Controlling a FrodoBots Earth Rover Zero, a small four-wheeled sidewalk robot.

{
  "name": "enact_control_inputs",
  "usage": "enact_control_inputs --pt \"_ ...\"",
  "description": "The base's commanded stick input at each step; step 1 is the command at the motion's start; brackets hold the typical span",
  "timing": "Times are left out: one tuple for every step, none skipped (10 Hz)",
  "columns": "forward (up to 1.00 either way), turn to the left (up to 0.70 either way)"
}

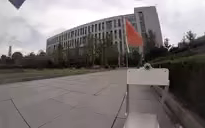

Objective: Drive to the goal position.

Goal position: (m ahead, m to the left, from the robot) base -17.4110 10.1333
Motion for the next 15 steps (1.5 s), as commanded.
enact_control_inputs --pt "0.0 0.0" --pt "0.0 0.0" --pt "0.0 0.0" --pt "0.0 0.0" --pt "0.03 0.01" --pt "0.35 0.17" --pt "0.66 0.33" --pt "0.7 0.35" --pt "0.7 0.35" --pt "0.7 0.35" --pt "0.7 0.35" --pt "0.7 0.35" --pt "0.7 0.35" --pt "0.7 0.35" --pt "0.7 0.35"
